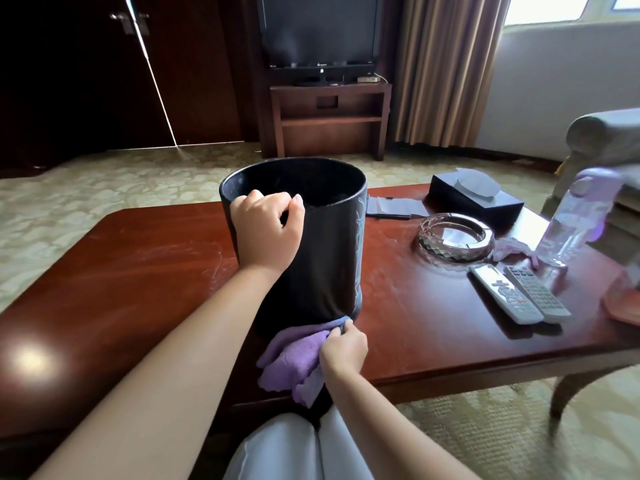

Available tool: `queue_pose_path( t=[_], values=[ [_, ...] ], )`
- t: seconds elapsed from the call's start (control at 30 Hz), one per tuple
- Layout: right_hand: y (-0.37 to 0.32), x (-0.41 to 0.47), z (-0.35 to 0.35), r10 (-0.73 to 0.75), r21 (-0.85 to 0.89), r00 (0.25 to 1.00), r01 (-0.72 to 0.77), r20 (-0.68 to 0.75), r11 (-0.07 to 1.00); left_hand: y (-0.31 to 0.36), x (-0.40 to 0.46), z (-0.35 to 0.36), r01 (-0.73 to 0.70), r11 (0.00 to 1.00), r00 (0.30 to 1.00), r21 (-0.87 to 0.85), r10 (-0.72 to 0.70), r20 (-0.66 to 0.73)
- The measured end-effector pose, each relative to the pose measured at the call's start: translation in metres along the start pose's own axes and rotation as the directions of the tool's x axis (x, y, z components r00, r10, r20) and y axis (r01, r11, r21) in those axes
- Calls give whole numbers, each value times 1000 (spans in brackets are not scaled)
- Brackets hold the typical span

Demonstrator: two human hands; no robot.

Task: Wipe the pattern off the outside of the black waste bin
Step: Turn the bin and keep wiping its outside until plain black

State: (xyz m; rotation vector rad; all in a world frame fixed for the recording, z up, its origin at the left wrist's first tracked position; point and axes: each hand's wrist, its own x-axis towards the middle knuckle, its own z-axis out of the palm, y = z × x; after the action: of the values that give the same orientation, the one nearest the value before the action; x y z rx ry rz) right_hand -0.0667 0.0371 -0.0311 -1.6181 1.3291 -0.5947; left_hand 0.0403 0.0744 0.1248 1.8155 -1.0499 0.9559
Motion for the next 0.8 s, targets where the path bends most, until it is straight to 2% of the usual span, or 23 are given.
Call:
queue_pose_path(
  t=[0.13, 0.3, 0.4, 0.57, 0.8],
  values=[
    [4, 12, -18, 16, 119, 999, -12, -36, 993, 3, 2, -5, -43, 995, 998, 85, 40, 45],
    [8, 20, -31, 109, 261, 994, -100, -22, 960, 37, 0, 5, 49, 973, 996, 224, -64, 62],
    [10, 24, -35, 125, 389, 991, -134, 48, 912, 55, -4, 15, 67, 987, 991, 147, -83, 101],
    [14, 31, -50, 271, 577, 948, -317, 168, 753, 46, 3, 8, 84, 994, 985, 63, -93, 149],
    [14, 17, -59, 166, 639, 956, -285, 241, 715, 19, 16, -4, 179, 983, 954, -37, -164, 250]
  ],
)
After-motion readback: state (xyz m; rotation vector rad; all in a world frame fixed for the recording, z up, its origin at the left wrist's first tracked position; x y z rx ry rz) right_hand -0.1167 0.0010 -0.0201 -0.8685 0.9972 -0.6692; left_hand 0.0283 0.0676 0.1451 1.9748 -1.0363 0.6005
